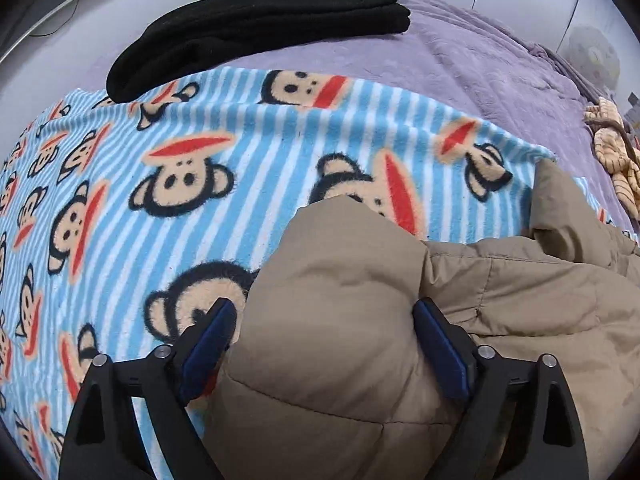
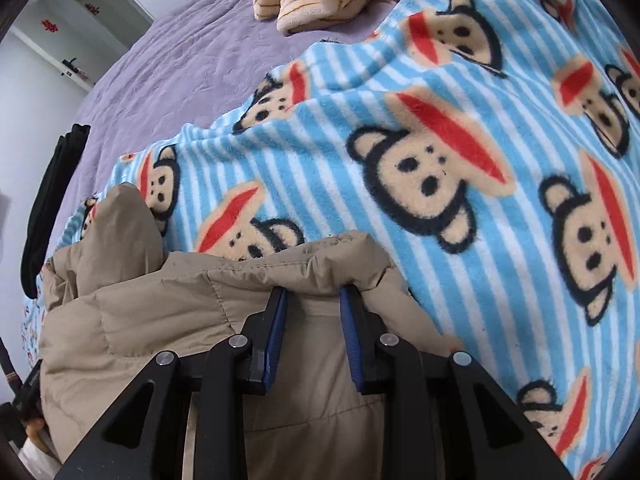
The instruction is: Fold large clothes
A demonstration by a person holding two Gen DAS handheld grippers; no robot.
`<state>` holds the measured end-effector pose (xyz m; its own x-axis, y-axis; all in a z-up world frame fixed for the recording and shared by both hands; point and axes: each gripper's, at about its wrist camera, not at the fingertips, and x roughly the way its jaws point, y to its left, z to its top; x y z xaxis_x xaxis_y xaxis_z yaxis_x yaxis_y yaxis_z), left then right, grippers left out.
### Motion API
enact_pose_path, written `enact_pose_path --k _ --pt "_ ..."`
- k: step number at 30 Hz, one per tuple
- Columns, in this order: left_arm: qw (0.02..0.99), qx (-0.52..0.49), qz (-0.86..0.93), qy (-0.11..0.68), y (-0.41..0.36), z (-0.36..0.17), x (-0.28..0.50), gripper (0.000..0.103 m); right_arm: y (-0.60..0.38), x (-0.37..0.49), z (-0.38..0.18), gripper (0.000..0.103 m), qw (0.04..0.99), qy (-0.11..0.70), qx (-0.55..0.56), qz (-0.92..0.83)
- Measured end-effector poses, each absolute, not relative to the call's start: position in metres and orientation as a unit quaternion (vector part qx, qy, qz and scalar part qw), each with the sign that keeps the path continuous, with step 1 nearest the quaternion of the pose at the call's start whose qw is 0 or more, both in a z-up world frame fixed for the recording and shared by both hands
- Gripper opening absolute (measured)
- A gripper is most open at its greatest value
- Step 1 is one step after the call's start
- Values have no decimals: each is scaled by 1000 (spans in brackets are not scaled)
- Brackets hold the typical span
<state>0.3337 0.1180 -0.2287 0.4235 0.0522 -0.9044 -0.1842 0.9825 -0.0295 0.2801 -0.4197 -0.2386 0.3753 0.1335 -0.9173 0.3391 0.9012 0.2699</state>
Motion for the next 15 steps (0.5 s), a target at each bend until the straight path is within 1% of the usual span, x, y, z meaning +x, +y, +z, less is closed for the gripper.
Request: enact_pose_path --k 4,9,10,11,12,14,15 --pt "843 -42 86 529 107 -237 339 103 -406 289 -239 31 809 560 162 -76" --pt "833 -42 99 543 112 -223 336 103 -405 290 -225 33 794 579 167 -86" --pt "832 -37 102 544 112 -216 333 103 -405 288 -219 38 791 581 173 -85" --pt "832 -31 103 544 112 -210 332 103 -405 283 -212 47 791 579 182 -82" --pt "834 -25 102 542 112 -202 326 103 -405 276 -203 51 794 573 190 -78" --pt "837 -15 95 538 110 -189 310 103 -403 261 -189 67 799 562 202 -67" --pt "838 -10 93 538 109 -183 303 103 -402 252 -182 70 801 557 209 -63"
